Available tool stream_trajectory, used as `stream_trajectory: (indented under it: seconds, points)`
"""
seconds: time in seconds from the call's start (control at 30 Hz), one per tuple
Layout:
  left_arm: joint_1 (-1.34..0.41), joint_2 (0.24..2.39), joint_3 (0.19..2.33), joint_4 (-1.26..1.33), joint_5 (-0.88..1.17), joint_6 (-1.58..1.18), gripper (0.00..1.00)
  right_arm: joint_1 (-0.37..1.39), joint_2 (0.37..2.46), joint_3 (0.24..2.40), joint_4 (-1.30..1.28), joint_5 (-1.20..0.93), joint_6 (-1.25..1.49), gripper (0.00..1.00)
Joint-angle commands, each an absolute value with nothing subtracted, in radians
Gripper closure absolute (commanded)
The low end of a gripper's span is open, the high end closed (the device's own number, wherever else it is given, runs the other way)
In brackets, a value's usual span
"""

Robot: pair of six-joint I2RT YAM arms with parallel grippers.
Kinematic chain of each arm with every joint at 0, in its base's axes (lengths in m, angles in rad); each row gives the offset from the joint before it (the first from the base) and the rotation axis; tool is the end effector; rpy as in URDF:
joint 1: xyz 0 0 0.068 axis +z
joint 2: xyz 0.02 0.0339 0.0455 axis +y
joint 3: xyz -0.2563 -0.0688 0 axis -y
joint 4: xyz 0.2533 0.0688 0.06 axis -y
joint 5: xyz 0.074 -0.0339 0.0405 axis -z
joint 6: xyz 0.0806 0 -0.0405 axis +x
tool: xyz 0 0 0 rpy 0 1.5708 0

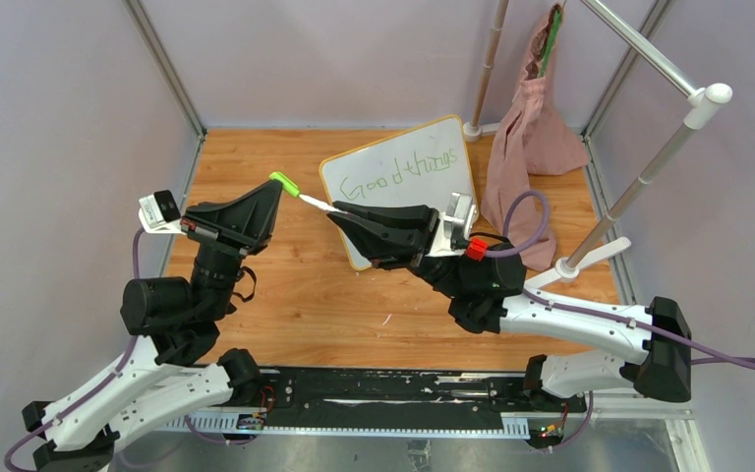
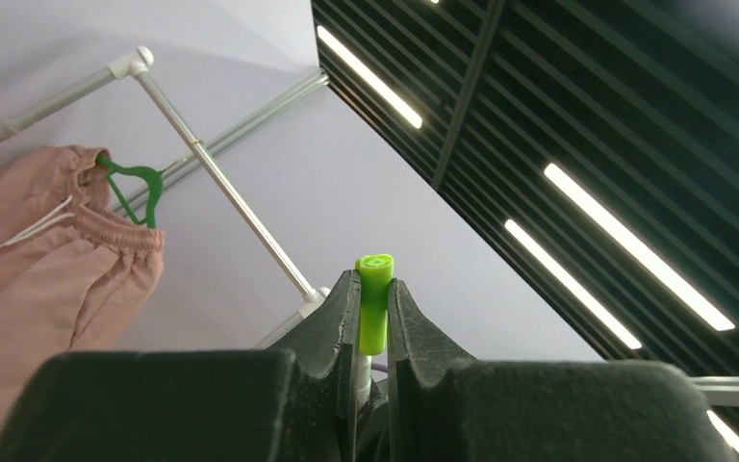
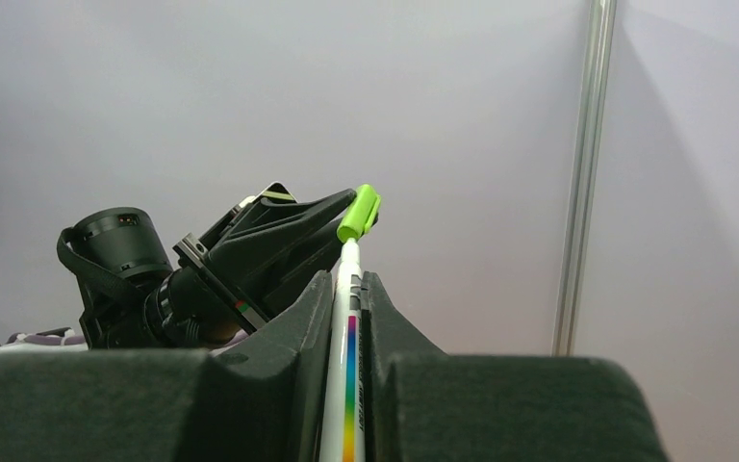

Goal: Write a sentence on the whiteboard
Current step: Close the whiteboard marker at the center of the board.

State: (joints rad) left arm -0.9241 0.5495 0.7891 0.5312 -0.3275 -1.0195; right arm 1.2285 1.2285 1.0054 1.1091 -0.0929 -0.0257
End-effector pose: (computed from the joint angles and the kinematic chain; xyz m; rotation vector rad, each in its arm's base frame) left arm 0.1057 -0.0970 0.4705 -0.3959 0.8859 -1.6813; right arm 0.0909 0.2774 0.4769 -0.5042 0.5340 1.1839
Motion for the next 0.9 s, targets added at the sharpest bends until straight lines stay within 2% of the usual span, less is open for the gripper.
stream_trajectory:
  seconds: [0.0,0.87]
  points:
    - [-0.923,0.579,0.808,0.533,-0.255,-1.049,1.0,1.241,1.244,1.044,1.152,-0.074,-0.046,1.0]
    - [-0.923,0.607,0.825,0.472,-0.236,-0.942,1.0,1.241,1.233,1.068,1.095,-0.087,-0.064,1.0]
